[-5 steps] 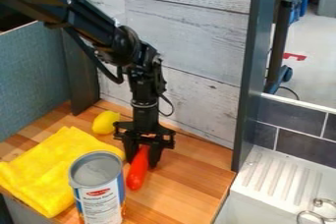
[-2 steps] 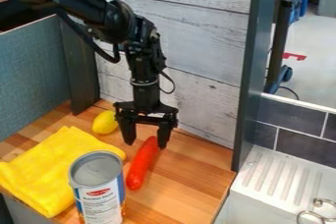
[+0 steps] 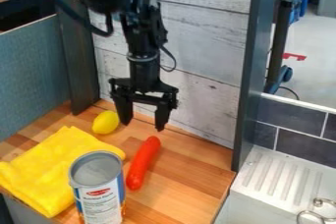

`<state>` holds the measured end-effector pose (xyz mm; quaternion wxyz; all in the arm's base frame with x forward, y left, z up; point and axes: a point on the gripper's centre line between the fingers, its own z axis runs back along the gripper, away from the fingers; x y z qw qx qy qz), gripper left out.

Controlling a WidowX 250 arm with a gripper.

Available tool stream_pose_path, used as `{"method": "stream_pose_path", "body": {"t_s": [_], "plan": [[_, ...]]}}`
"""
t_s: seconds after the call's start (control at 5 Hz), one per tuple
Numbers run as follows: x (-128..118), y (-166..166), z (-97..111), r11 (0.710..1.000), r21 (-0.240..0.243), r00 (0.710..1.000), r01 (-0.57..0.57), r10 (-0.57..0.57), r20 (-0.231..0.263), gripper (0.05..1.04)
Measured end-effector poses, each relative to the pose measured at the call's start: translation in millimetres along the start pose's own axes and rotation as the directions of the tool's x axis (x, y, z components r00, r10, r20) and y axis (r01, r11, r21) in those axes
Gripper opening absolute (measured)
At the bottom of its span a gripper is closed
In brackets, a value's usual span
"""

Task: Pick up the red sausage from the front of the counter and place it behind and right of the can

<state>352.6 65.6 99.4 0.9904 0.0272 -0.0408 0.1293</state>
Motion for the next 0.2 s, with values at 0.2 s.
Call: {"method": "stream_pose_path", "body": {"t_s": [0.2], "plan": [[-5.9, 11.4, 21.8, 0.997, 0.005, 0.996, 0.075, -0.075, 0.045, 1.001]]}}
